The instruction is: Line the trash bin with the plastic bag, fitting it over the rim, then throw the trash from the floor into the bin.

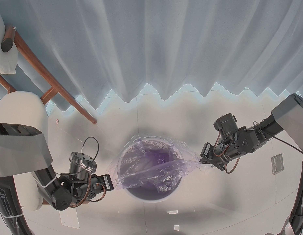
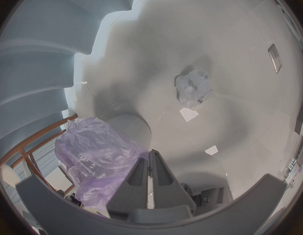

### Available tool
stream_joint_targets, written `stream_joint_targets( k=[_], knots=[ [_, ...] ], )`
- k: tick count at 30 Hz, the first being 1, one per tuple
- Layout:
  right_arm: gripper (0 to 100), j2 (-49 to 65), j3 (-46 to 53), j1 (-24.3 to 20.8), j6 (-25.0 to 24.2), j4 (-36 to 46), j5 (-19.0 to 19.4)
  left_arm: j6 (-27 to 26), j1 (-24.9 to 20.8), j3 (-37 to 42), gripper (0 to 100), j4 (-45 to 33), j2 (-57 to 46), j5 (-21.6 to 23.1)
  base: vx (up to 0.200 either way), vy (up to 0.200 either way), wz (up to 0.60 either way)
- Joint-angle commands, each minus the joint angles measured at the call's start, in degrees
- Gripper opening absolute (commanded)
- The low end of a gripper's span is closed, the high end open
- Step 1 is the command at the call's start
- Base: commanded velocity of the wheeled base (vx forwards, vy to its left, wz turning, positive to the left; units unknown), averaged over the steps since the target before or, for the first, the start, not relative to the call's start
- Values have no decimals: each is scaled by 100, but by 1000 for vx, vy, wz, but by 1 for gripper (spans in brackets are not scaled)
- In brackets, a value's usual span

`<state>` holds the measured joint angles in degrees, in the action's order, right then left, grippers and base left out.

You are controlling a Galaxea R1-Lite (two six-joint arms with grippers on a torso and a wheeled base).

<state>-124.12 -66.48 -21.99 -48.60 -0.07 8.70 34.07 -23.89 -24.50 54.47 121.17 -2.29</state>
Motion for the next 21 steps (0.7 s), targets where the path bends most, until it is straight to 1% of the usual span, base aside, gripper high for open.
stream_joint_targets(
  k=[1,3,4,6,8,9,13,14,15,16,18,19,21],
  knots=[
    [0,213,346,-139,-18,-239,0,-23,-274,411,0,354,-50,-61,0,0,0],
    [0,266,495,-183,-18,-397,0,-41,-406,622,0,688,-24,-96,0,0,0],
    [0,275,513,-183,-18,-406,0,-41,-414,640,0,714,-15,-105,0,0,0],
    [0,371,768,-209,-18,-625,0,-50,-537,886,0,1277,64,-298,0,0,0],
    [0,398,943,-209,-18,-775,0,-41,-564,1018,0,1646,240,-395,0,0,0],
    [0,398,970,-209,-18,-801,-9,-41,-564,1035,0,1708,258,-404,0,0,0],
    [0,398,1418,-209,9,-1355,-18,-23,-537,1589,0,2762,706,-456,0,0,0],
    [0,398,1418,-209,9,-1355,-18,-23,-537,1589,0,2762,706,-456,0,0,0],
    [0,398,1594,-191,18,-1636,-18,-23,-520,1870,100,3342,943,-456,0,0,0],
    [0,398,1673,-174,26,-1733,-18,-41,-520,1976,100,3492,1049,-456,0,0,0],
    [0,407,1734,-156,53,-1803,-9,-50,-511,2037,100,3457,1084,-448,0,0,0],
    [100,407,1734,-156,53,-1803,-9,-50,-511,2037,100,3457,1084,-448,0,0,0],
    [100,459,1884,-139,62,-1970,-35,12,-502,2081,100,3421,838,-412,0,0,0]
  ],
)
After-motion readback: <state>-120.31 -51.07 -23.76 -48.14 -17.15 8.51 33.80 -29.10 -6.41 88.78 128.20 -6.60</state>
